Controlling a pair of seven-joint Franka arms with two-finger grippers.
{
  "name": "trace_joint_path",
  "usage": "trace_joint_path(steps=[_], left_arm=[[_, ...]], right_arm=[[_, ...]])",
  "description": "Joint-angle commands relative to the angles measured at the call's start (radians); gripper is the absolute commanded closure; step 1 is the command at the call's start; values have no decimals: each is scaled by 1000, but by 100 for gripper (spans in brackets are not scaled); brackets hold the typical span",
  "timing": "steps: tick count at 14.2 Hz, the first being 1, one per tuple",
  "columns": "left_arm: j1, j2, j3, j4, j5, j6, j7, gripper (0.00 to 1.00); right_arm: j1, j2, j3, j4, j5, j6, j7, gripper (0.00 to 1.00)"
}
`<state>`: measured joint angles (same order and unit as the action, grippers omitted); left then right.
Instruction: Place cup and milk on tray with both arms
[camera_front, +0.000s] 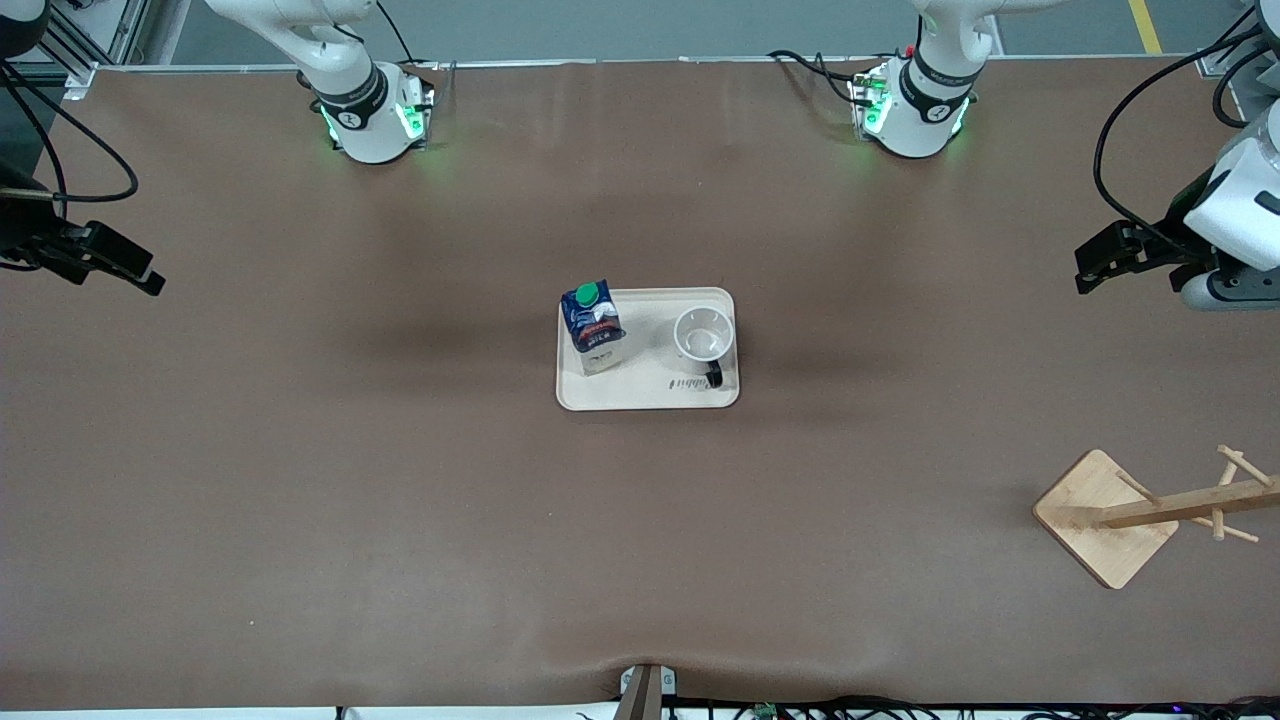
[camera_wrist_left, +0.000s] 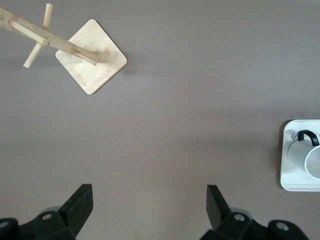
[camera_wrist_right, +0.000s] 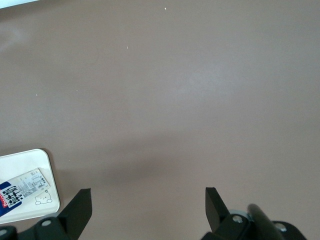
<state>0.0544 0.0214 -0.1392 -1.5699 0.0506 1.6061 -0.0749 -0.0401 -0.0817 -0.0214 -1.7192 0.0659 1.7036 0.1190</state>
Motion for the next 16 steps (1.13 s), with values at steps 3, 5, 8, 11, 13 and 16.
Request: trace_joint_path(steps=[3, 5, 8, 11, 13, 16], left_arm=[[-4, -21, -2, -18, -9, 12, 1, 0], [-5, -15, -5, -6, -8, 12, 1, 0], [-4, -2, -5, 10, -6, 12, 4, 0], [-2, 2, -5, 21, -3, 12, 12, 0], [1, 9, -5, 22, -5, 12, 14, 0], [-2, 12, -3, 22, -11, 12, 17, 0]], right_arm=[[14, 7, 1, 23, -17, -7, -9, 0], [16, 8, 1, 30, -14, -7, -3, 0], [15, 10, 0, 32, -9, -10, -1, 0], [16, 10, 0, 35, -9, -7, 1, 0], [11, 10, -2, 35, -9, -7, 1, 0], [9, 11, -2, 33, -9, -7, -1, 0]])
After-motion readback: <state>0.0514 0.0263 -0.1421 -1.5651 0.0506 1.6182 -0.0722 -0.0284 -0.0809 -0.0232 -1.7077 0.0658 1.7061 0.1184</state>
